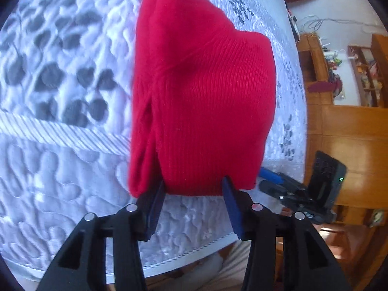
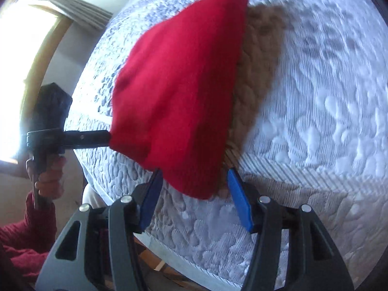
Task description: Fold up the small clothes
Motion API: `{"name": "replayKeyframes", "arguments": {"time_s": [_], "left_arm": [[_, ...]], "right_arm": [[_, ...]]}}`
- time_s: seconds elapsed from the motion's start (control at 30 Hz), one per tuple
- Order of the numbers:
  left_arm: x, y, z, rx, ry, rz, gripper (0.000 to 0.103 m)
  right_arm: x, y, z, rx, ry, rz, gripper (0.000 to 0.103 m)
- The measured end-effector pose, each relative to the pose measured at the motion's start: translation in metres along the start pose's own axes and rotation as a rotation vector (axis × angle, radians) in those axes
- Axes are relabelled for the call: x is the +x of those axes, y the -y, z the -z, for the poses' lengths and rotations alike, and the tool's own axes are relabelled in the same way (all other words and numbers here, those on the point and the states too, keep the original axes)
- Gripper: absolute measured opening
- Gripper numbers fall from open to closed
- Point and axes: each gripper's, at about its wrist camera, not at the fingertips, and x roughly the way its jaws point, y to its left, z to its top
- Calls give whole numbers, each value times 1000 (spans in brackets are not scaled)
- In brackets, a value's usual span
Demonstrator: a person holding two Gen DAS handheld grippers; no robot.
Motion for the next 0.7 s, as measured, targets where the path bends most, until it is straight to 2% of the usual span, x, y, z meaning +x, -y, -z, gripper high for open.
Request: {"name": "replayKeyframes", "arguments": {"time_s": [0.03,0.07,0.13,0.17,0.2,0.27,0.37,0.47,0.53,0.63,0.67,0.7], "left_arm": [[3,-1,0,-18,1,22,48],[5,-5,-1,-41,-1,49,46],[10,-15,-2,-90,-11,71,33],[13,-16,-2,-102,-13,67,19],[12,-18,-1,-114,-2,50,11],[5,-14,-2,-86,31,-6,7],[-20,11,3,91,100,-203,7],[-20,17,7,201,77,-310,7],[-1,15,7,237,42,-398,7],[15,19,9,275,38,-461,8],[12,24,12,285,40,-464,11],[8,29,12,294,40,-461,18]], "right_arm": [[5,4,1,25,-9,-20,56],[8,5,1,37,-13,-35,51],[16,7,1,60,-22,-59,35],[19,7,0,68,-23,-69,25],[20,7,0,78,-23,-83,17],[17,5,-2,85,-20,-91,13],[-3,3,-1,58,-11,-59,11],[-2,-11,1,-8,-31,23,11],[19,-19,1,-44,-73,111,11],[29,-29,-1,-73,-88,159,13],[24,-30,-2,-76,-90,152,16],[18,-31,-4,-74,-88,139,23]]}}
